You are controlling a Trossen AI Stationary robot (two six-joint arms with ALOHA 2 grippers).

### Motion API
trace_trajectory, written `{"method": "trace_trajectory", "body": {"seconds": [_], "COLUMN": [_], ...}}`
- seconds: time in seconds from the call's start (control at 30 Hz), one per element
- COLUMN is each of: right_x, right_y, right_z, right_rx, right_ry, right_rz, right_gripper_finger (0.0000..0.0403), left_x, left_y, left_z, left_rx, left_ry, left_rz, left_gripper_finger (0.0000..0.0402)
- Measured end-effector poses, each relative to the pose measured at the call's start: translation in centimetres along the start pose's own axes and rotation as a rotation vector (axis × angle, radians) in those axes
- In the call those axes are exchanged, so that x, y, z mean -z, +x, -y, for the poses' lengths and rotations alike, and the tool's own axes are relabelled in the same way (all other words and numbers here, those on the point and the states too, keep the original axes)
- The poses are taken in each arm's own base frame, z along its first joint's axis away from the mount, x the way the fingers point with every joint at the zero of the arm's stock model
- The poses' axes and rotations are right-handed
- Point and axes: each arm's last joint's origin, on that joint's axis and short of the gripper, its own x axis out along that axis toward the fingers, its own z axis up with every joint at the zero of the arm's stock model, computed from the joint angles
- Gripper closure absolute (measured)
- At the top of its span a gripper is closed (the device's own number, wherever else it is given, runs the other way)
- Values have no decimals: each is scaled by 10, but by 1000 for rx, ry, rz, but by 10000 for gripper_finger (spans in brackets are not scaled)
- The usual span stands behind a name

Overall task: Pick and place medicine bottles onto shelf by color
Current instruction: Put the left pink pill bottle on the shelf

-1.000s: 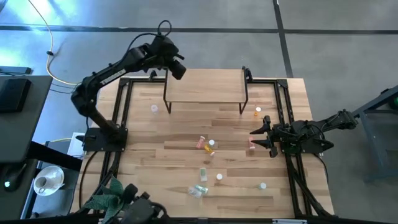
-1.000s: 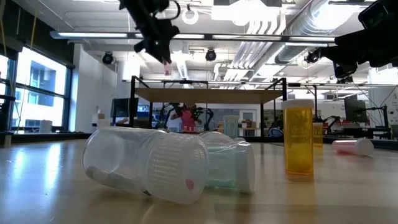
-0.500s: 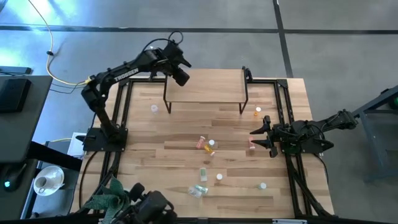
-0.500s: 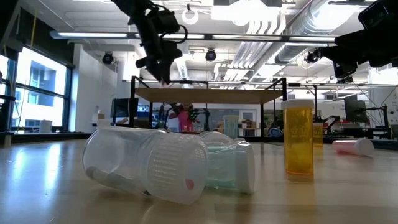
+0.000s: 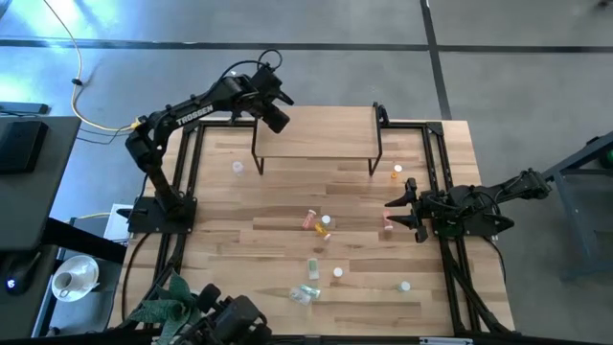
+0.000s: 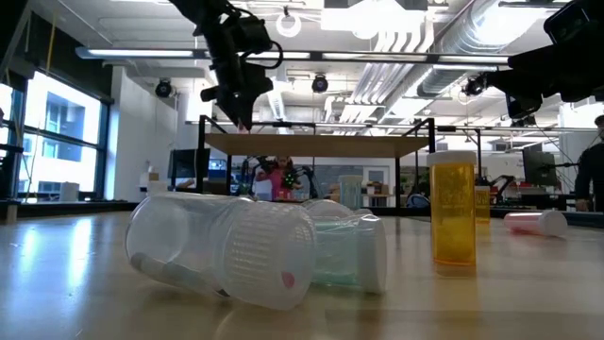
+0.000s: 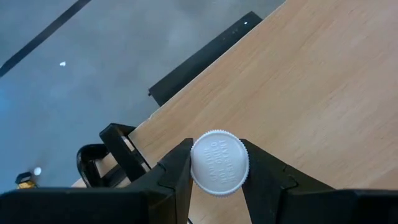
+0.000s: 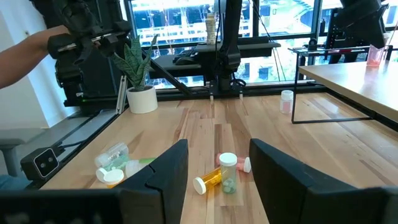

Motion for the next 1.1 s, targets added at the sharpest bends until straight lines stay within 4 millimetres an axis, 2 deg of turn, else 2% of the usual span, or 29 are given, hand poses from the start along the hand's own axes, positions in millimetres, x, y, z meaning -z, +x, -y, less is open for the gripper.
{"method": "trace_trajectory", "body": {"seconds": [0.43, 0.77, 1.1], "right_x": [0, 0, 0], "right_y": [0, 0, 0], "right_z": [0, 0, 0], "right_rx": [0, 0, 0], "right_ry": [0, 0, 0], "right_rz": [0, 0, 0], "right_gripper_finger": [240, 240, 240], "left_x": [-5, -7, -7], "left_y": [-2, 14, 15], "left_z": [9, 12, 13], "left_rx": [40, 22, 29], "left_ry": [2, 0, -23], "left_rz": [56, 34, 32], "left_gripper_finger": [298, 298, 292]}}
